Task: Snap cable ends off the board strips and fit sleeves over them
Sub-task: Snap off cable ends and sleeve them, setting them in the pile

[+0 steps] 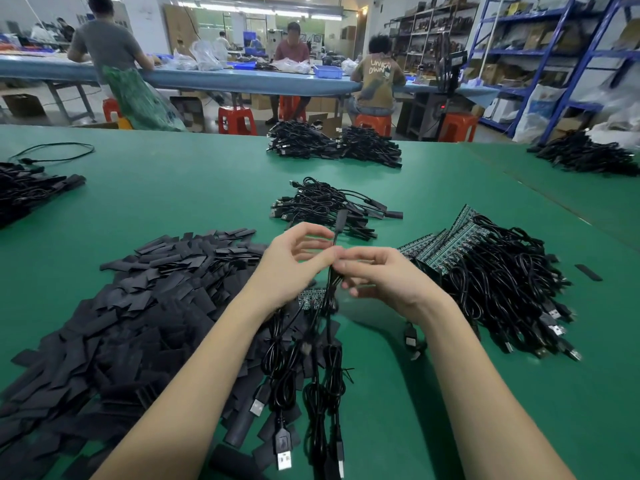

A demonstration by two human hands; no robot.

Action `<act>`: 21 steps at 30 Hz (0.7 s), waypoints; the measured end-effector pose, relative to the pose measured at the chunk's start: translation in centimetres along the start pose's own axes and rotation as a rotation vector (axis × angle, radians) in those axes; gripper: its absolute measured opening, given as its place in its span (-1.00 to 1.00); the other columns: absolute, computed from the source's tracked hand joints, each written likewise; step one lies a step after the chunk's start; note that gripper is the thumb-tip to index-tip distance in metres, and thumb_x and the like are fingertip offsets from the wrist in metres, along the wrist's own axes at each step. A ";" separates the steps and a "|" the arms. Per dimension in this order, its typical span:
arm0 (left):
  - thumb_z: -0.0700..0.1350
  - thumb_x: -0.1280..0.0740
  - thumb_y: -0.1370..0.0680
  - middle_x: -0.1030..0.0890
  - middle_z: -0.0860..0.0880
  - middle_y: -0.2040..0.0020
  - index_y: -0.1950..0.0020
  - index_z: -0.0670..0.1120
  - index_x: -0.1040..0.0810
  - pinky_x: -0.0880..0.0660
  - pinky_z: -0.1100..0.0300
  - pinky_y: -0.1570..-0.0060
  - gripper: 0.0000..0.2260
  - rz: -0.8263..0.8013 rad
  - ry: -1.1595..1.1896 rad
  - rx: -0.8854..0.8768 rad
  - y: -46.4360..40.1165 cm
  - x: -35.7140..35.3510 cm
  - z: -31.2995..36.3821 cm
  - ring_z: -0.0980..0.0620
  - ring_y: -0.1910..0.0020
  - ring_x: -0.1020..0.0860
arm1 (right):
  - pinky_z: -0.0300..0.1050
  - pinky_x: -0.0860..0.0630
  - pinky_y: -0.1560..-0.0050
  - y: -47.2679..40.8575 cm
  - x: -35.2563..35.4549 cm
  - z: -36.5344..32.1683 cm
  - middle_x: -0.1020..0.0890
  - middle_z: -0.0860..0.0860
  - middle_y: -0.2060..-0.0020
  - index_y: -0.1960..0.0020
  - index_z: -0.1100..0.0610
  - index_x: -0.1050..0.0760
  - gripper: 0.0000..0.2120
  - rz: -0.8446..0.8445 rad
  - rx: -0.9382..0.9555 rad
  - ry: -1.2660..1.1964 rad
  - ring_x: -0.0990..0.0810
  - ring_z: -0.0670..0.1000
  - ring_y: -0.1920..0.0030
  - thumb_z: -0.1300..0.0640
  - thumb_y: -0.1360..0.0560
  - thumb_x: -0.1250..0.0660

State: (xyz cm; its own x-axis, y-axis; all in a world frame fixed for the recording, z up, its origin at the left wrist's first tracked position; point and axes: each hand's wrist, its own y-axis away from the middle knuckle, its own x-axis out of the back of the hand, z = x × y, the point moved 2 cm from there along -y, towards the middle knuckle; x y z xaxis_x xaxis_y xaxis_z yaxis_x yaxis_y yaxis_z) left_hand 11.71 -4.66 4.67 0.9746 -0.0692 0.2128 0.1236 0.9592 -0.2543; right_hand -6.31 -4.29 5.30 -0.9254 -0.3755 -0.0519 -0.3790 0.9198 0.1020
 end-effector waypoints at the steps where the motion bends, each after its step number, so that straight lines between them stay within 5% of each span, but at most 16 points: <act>1: -0.02 -0.53 -0.48 -0.71 0.04 0.01 -0.06 0.07 -0.62 -0.61 0.18 -0.05 -0.81 -0.041 -0.047 0.036 0.0 -0.2 -0.1 0.11 0.02 -0.69 | -0.24 -0.59 0.24 -0.2 0.2 0.0 -0.69 0.07 0.24 -0.05 0.20 -0.66 -0.77 0.080 0.026 -0.092 -0.62 -0.04 0.32 0.21 -0.40 -0.53; 5: -0.10 -0.52 -0.50 -0.71 -0.01 -0.01 -0.06 0.00 -0.66 -0.62 0.10 -0.08 -0.84 -0.110 -0.122 0.095 0.1 -0.7 0.0 0.01 0.12 -0.73 | -0.24 -0.63 0.17 -0.6 1.1 0.4 -0.70 0.15 0.16 -0.05 0.23 -0.63 -0.84 0.272 0.073 -0.364 -0.66 0.02 0.29 0.30 -0.47 -0.47; 8: -0.15 -0.49 -0.52 -0.73 0.08 0.08 -0.05 -0.01 -0.70 -0.59 0.27 -0.03 -0.87 -0.010 -0.261 -0.016 -0.5 -0.6 0.6 0.13 0.13 -0.70 | -0.18 -0.65 0.17 -0.7 0.4 0.8 -0.71 0.15 0.01 -0.14 0.20 -0.62 -0.74 0.323 0.049 -0.404 -0.69 0.07 0.22 0.15 -0.49 -0.49; 12: -0.17 -0.48 -0.50 -0.71 0.09 0.13 -0.01 0.00 -0.70 -0.51 0.33 -0.01 -0.88 0.094 -0.505 -0.176 -3.8 -0.1 1.9 0.19 0.14 -0.64 | -0.18 -0.61 0.27 -1.0 -0.5 1.8 -0.75 0.00 0.10 -0.10 0.08 -0.61 -0.68 0.440 -0.015 -0.182 -0.66 -0.01 0.31 -0.14 -0.51 -0.45; 21: -0.12 -0.35 -0.58 -0.68 -0.04 -0.10 -0.13 -0.04 -0.59 -0.44 -0.03 -0.24 -0.86 -0.028 -1.033 -0.228 -15.3 0.3 1.9 -0.11 -0.15 -0.57 | -0.25 -0.57 0.26 -1.6 -0.8 3.0 -0.74 -0.07 0.24 0.08 0.09 -0.67 -0.72 0.450 -0.003 0.090 -0.59 -0.12 0.39 -0.11 -0.57 -0.37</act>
State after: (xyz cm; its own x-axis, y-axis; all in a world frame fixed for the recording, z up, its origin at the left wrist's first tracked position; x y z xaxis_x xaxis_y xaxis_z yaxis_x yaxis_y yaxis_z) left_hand 9.73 -18.87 10.44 0.3522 0.2790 0.8934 0.2800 0.8794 -0.3850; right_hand -4.93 -5.09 2.17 -0.9950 0.0530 0.0849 0.0613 0.9933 0.0979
